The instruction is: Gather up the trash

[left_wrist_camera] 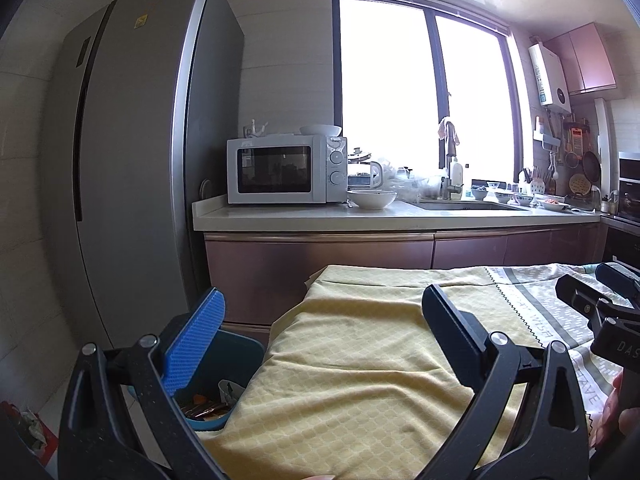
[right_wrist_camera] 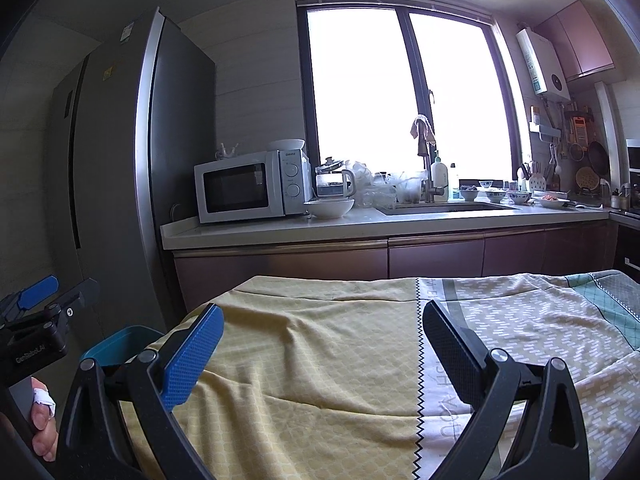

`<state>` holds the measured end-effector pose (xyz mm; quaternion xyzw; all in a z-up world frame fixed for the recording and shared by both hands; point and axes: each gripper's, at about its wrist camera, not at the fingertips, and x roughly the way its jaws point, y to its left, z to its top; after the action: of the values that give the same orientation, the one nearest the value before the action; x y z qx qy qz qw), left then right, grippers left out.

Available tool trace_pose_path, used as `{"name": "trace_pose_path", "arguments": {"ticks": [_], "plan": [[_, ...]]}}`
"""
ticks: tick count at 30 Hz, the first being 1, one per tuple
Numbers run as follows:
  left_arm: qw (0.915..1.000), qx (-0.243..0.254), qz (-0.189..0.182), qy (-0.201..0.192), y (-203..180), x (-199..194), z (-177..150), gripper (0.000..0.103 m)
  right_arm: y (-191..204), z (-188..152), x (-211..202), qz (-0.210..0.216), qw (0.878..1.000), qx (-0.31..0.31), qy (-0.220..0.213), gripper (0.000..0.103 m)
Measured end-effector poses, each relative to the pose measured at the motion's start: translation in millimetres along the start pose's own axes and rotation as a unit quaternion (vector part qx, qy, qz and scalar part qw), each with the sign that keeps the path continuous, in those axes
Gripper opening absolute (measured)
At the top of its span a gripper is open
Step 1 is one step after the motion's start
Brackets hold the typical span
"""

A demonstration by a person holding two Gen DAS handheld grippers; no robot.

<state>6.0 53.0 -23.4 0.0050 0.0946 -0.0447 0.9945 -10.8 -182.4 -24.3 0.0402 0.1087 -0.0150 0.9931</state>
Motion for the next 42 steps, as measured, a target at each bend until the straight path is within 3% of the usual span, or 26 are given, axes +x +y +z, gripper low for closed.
{"name": "trace_pose_path", "arguments": {"ticks": [42], "plan": [[1.0, 0.004, -0.002, 0.001, -2.7, 0.0, 1.4, 0.097, 0.8, 0.9, -0.9, -0.005, 1.0, 0.007, 0.0, 0.096]]}}
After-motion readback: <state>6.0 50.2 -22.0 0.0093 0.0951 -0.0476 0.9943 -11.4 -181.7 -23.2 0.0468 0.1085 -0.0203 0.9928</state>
